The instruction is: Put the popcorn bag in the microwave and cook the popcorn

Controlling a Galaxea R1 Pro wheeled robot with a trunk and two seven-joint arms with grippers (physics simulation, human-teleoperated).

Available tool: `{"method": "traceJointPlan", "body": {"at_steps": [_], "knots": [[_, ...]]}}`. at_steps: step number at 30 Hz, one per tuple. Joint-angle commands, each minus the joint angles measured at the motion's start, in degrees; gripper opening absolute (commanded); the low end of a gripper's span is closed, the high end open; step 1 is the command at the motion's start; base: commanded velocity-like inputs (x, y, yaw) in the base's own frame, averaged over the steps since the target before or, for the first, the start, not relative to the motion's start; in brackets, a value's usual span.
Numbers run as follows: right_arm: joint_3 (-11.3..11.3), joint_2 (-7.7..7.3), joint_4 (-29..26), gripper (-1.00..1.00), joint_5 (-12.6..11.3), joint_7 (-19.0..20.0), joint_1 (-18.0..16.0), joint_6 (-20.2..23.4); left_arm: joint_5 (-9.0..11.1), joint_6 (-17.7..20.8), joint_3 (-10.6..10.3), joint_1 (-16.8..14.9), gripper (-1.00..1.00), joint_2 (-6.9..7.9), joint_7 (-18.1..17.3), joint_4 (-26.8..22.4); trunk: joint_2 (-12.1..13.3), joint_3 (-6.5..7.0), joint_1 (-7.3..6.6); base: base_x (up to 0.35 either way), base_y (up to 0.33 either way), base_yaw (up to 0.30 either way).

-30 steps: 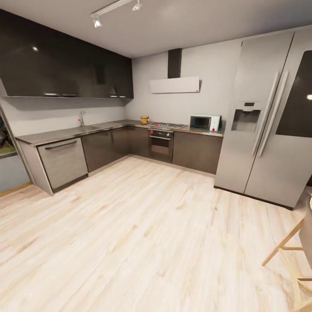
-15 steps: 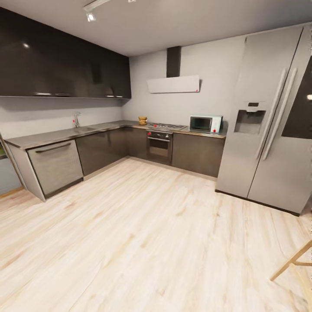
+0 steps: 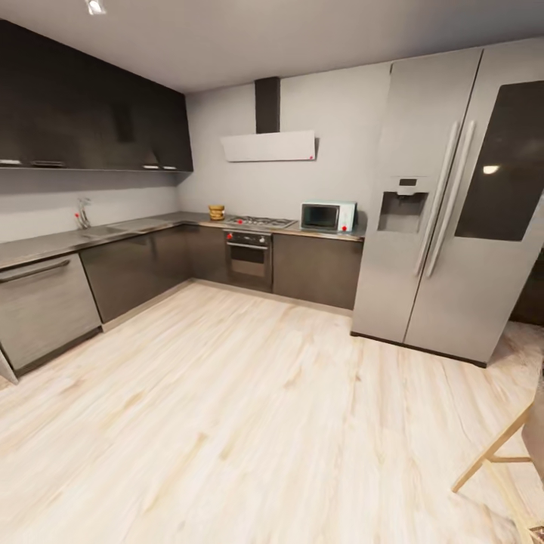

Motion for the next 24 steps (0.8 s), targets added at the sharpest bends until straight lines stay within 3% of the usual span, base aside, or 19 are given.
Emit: {"method": "traceJointPlan", "body": {"at_steps": [1, 6, 24], "knots": [[0.1, -0.01, 0.0, 1.00, 0.4, 0.0, 0.0, -0.1, -0.1, -0.1, 0.4, 0.0, 1.00, -0.02, 0.0, 0.0, 0.0, -0.05, 0.03, 0.324, 0.000, -0.250], [0.1, -0.02, 0.0, 1.00, 0.4, -0.3, 0.0, -0.1, -0.1, -0.1, 0.4, 0.0, 1.00, 0.02, 0.0, -0.1, 0.0, -0.05, 0.03, 0.324, 0.000, -0.187], [0.6, -0.26, 0.0, 1.00, 1.1, -0.5, 0.0, 0.0, 0.0, 0.5, 0.4, 0.0, 1.00, 0.07, -0.5, -0.1, 0.0, -0.05, 0.03, 0.325, 0.000, -0.005]]}}
